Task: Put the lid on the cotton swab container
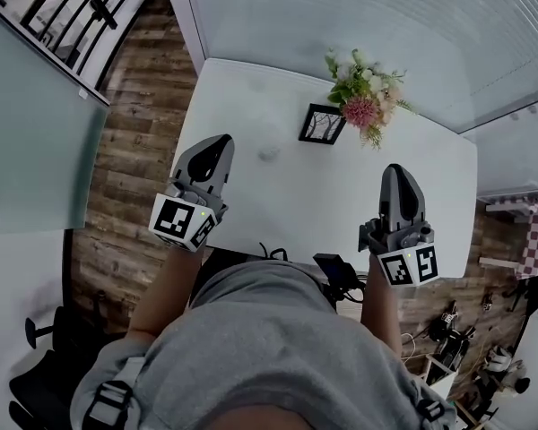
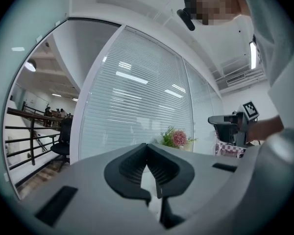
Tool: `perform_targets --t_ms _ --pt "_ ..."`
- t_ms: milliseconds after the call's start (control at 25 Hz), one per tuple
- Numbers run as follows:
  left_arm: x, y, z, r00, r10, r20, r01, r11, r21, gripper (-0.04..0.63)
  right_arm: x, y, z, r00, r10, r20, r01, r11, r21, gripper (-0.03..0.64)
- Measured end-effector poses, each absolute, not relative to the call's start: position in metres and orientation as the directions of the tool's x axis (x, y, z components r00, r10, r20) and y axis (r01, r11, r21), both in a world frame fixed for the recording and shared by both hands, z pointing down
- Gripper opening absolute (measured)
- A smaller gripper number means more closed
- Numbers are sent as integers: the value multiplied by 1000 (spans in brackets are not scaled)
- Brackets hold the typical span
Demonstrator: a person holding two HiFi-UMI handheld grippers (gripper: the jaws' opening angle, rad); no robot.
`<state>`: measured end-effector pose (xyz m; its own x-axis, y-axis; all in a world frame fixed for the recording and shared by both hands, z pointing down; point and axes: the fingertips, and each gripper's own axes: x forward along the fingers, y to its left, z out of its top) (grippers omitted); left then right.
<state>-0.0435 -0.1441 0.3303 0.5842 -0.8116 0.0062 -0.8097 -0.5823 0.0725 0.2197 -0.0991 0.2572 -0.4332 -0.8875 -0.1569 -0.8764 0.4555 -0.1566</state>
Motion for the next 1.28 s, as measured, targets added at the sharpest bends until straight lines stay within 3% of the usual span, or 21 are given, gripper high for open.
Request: perform_targets --t_ms 360,400,480,520,760,1280 --pt "-28 -152 394 602 -786 144 -793 -609 -6 6 225 -106 270 -462 -877 -133 -847 480 -228 26" --pt "-27 -155 405 590 -790 168 -799 -601 -18 50 226 -106 273 -461 -878 -127 -848 478 -228 26" --pt "-23 -160 427 576 -787 221 -802 -596 -30 211 230 -108 278 -456 -882 -119 -851 471 -232 26" --pt "-19 -162 438 578 -778 247 -798 -602 -29 232 231 -109 280 -453 -884 -115 -853 467 -233 26" --pt "9 -174 496 627 -705 332 -753 -657 27 304 236 -114 295 -452 -889 -82 -855 457 -245 26" --pt "26 -198 569 608 -665 433 -778 -608 160 354 244 -118 313 -441 -897 -34 -863 434 -259 26"
